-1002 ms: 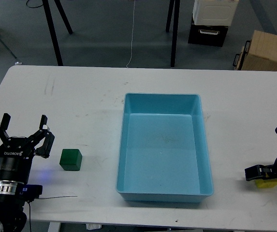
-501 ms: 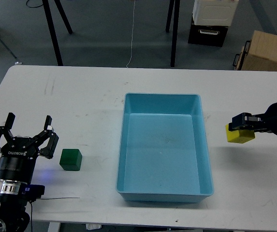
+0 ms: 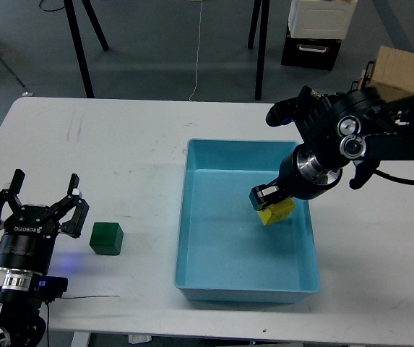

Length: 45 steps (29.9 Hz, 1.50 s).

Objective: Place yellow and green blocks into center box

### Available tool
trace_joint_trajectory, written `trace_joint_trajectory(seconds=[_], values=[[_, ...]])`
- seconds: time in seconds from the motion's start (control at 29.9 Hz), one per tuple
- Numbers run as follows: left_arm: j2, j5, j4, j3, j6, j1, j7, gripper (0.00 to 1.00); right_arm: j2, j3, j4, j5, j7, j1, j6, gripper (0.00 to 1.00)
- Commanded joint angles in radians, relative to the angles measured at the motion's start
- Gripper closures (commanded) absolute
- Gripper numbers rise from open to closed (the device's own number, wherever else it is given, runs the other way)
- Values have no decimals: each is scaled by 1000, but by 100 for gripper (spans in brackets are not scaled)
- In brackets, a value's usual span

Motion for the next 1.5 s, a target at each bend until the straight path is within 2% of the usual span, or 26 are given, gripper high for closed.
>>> trace_joint_trajectory(seconds=[0.0, 0.03, 0.17, 0.23, 0.3, 0.57, 0.8, 1.0, 1.1, 1.2, 1.27, 1.34, 1.47], values=[[0, 0, 5, 1, 0, -6, 0, 0, 61, -1, -47, 6, 4, -19, -4, 98], [0, 0, 8, 1, 0, -9, 0, 0, 70, -1, -52, 6, 4, -19, -5, 96], [0, 0, 12, 1, 0, -13, 0, 0, 86, -3, -61, 8, 4, -23, -31, 73], [0, 0, 12, 2, 0, -16, 0, 0, 93, -3, -66, 9, 4, -33, -54, 49], [0, 0, 14, 1, 0, -17, 0, 0, 95, -4, -69, 17, -1, -34, -63, 0], [0, -1, 14, 1, 0, -25, 2, 0, 74, 11, -121, 155, -1, -2, -54, 0], [0, 2, 22, 2, 0, -28, 5, 0, -46, 58, -151, 198, -1, 36, -53, 0], [0, 2, 31, 2, 0, -49, 8, 0, -260, 284, -248, 259, 10, 7, -59, 0], [0, 2, 37, 2, 0, -55, 9, 0, -343, 454, -291, 369, 10, -83, -59, 0], [0, 3, 38, 4, 0, -57, 11, 0, -374, 692, -332, 455, 17, -238, -57, 0], [0, 5, 38, 15, 0, -59, 11, 0, -376, 845, -342, 526, 46, -351, -60, 0], [0, 5, 38, 38, 0, -59, 9, 0, -377, 991, -366, 625, 109, -465, -56, 0], [0, 3, 38, 41, 0, -52, 5, 0, -410, 1258, -388, 862, 286, -669, -54, 0]])
